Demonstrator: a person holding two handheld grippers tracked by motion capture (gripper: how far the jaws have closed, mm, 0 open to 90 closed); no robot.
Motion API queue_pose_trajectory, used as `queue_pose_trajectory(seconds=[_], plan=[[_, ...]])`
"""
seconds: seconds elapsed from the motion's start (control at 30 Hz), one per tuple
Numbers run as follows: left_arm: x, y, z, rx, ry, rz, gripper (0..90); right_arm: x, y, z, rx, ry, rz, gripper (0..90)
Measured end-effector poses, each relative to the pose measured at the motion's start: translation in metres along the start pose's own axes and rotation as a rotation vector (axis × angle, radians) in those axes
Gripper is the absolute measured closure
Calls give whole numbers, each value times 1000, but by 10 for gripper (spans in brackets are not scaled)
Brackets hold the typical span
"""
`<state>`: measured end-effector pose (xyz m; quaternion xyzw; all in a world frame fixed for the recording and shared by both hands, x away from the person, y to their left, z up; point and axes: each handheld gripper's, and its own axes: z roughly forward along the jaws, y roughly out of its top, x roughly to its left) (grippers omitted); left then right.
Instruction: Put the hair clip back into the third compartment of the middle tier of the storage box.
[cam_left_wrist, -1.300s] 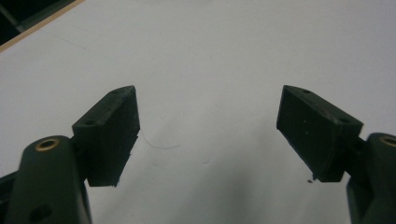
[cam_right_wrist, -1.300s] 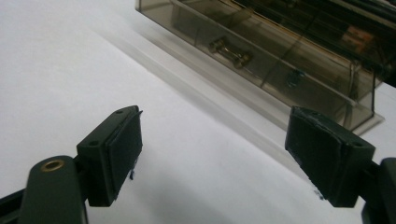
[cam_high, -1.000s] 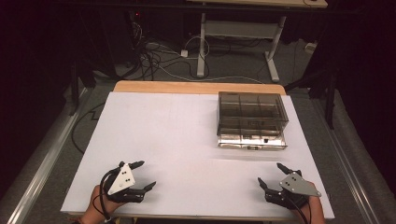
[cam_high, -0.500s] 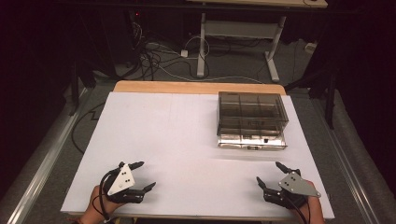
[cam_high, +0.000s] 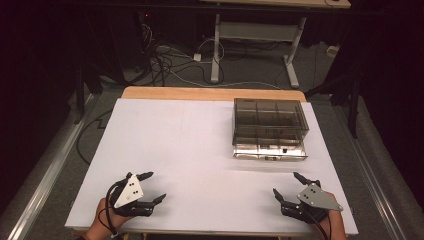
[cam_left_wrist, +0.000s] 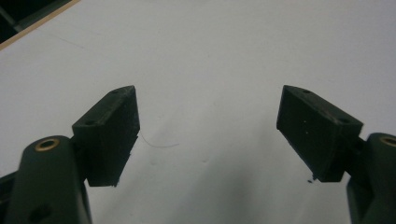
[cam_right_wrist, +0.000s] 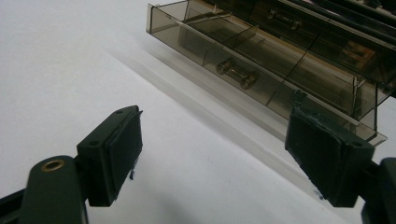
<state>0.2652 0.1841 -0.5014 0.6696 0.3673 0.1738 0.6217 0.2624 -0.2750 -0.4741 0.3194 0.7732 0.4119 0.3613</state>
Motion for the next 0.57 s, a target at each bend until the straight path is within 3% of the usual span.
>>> queue_pose_trajectory(seconds=[0.57], plan=[[6,1,5,1,7,-13,202,1,-1,3,17,7,-12,192]])
